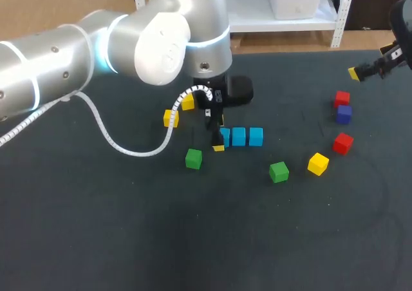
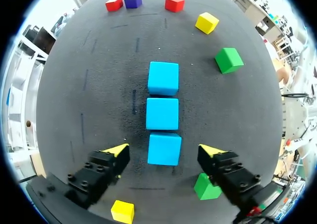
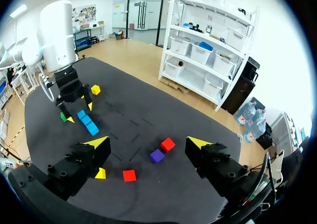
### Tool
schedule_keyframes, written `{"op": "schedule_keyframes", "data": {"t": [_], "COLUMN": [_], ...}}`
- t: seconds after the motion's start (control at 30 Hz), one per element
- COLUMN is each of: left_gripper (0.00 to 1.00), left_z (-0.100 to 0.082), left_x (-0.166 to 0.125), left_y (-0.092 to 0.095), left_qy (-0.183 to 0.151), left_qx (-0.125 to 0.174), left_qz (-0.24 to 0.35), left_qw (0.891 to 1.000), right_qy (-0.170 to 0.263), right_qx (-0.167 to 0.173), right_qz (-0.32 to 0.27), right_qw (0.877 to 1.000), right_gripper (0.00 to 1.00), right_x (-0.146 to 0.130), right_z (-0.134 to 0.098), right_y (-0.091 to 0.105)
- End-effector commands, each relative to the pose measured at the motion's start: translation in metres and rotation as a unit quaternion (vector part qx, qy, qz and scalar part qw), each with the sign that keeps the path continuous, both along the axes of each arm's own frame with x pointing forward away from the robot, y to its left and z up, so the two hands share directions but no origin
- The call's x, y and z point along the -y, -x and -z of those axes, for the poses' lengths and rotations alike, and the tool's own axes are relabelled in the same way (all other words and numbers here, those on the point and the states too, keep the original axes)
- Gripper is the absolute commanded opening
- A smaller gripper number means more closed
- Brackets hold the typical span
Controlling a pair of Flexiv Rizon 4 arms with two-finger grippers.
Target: Place the blue cubes, place green cubes on the blue cubes, place the yellow cubes on the green cubes, then place the red cubes on the yellow cubes, and place purple cube on the red cubes.
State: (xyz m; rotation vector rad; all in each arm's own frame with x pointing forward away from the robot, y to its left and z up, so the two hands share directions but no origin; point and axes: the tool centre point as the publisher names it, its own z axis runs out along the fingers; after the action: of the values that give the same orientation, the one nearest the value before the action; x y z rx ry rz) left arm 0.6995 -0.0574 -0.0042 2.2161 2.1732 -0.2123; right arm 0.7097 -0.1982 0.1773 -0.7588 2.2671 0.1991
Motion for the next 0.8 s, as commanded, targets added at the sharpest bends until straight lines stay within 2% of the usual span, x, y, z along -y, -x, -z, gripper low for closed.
{"op": "schedule_keyframes", "data": {"t": [0.03,0.2,0.33,0.5,0.67,0.8], "left_gripper": [1.00,1.00,1.00,1.00,1.00,1.00], "left_z": [-0.002,-0.015,-0.031,-0.052,-0.063,-0.065], "left_x": [-0.001,-0.007,-0.019,-0.035,-0.048,-0.057], "left_y": [0.000,-0.003,-0.007,-0.010,-0.004,0.010], "left_qy": [0.002,0.019,0.043,0.058,0.053,0.050], "left_qx": [0.002,0.008,0.011,0.023,0.038,0.071], "left_qz": [-0.003,-0.034,-0.072,-0.099,-0.121,-0.111], "left_qw": [1.000,0.999,0.996,0.993,0.990,0.990], "right_qy": [0.001,0.001,0.001,0.001,0.001,0.001], "right_qx": [0.005,0.005,0.005,0.005,0.005,0.005], "right_qz": [0.003,0.003,0.003,0.003,0.003,0.003], "right_qw": [1.000,1.000,1.000,1.000,1.000,1.000], "right_gripper": [1.00,1.00,1.00,1.00,1.00,1.00], "right_x": [-0.001,-0.001,-0.001,-0.001,-0.001,-0.001], "right_z": [0.002,0.002,0.002,0.002,0.002,0.002], "right_y": [0.000,0.000,0.000,0.000,0.000,0.000]}}
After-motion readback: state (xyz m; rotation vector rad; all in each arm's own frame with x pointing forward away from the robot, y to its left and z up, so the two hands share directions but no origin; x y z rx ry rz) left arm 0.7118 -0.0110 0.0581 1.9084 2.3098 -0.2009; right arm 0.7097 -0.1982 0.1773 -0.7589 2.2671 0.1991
